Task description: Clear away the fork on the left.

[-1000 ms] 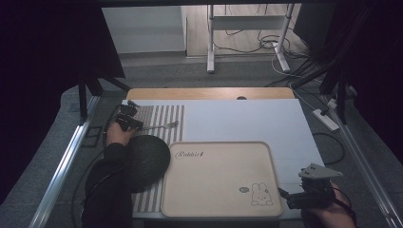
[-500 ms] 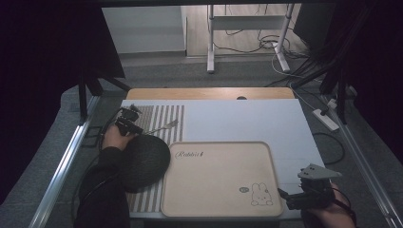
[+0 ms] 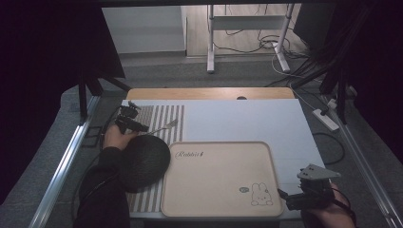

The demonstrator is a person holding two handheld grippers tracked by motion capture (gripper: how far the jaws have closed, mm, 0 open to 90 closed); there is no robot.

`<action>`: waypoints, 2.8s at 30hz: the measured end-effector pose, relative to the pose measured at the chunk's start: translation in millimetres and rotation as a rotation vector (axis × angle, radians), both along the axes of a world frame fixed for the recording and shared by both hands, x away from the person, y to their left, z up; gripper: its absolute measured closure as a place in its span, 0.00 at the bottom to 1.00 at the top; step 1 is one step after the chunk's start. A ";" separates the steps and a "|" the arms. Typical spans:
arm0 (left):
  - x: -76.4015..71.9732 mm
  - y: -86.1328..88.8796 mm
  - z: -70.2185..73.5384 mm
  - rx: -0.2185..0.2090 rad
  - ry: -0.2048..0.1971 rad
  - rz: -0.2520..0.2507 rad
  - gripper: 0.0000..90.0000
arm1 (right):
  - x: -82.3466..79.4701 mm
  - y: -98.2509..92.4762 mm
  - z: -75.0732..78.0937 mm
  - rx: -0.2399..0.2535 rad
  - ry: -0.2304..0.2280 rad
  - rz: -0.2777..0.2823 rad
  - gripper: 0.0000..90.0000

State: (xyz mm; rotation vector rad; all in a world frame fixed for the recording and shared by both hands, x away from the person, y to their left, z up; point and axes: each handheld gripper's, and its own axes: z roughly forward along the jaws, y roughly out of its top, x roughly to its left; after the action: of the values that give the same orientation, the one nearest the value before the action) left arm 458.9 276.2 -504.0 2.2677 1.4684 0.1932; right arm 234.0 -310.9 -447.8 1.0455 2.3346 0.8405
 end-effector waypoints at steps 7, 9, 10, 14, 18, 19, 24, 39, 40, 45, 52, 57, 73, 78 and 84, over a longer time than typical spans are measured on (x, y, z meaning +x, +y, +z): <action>3.4 -12.7 2.4 -0.012 -0.048 -0.024 0.19 | 0.0 0.1 -0.1 -0.001 -0.001 -0.001 0.00; 5.1 -17.1 1.1 -0.022 -0.035 -0.044 0.09 | 0.0 0.1 -0.1 -0.001 -0.001 0.000 0.00; 5.3 -20.2 0.4 -0.011 -0.038 -0.051 0.05 | 0.0 0.0 -0.1 -0.001 -0.001 0.000 0.00; 8.5 -31.0 -2.8 0.004 -0.019 -0.094 0.00 | 0.0 0.1 -0.1 -0.002 0.000 0.001 0.00; 13.1 -40.7 -7.4 0.011 0.009 -0.116 0.00 | 0.1 0.2 -0.3 -0.001 0.001 0.001 0.00; 14.2 -43.0 -9.0 0.013 0.016 -0.120 0.00 | 0.1 0.2 -0.2 -0.002 0.001 0.001 0.00; 18.3 -51.1 -17.1 0.053 0.047 -0.125 0.00 | 0.0 0.3 -0.3 -0.001 0.002 0.001 0.00; 15.4 -47.3 -14.5 0.090 0.014 -0.156 0.37 | 0.3 1.0 -0.7 -0.003 0.006 0.003 0.00; 14.7 -47.2 -14.1 0.092 0.005 -0.163 0.41 | 0.4 1.0 -0.8 -0.005 0.006 0.004 0.00; 12.2 -50.0 -11.8 0.094 -0.015 -0.207 0.77 | 0.5 1.3 -1.0 -0.008 0.007 0.005 0.00; 10.4 -51.9 -12.2 0.102 -0.035 -0.283 0.94 | 0.3 1.2 -1.1 -0.008 0.006 0.005 0.00; 10.8 -49.8 -12.8 0.097 -0.045 -0.310 0.95 | 0.4 1.3 -1.1 -0.009 0.007 0.005 0.00; 13.4 -45.5 1.4 0.337 -0.117 -0.327 0.96 | 0.8 1.3 -1.2 -0.011 0.009 0.005 0.00; 9.9 -37.7 11.9 0.358 -0.109 -0.313 0.95 | 0.6 1.7 -1.1 -0.017 0.010 0.006 0.00; 3.9 -31.0 17.6 0.335 -0.052 -0.287 0.95 | 0.7 2.5 -1.5 -0.020 0.010 0.006 0.00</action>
State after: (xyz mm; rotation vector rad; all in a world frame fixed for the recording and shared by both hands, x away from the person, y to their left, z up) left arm 462.8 245.2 -486.4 2.6845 1.1343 0.4337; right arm 234.7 -308.5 -449.3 1.0370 2.3513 0.8137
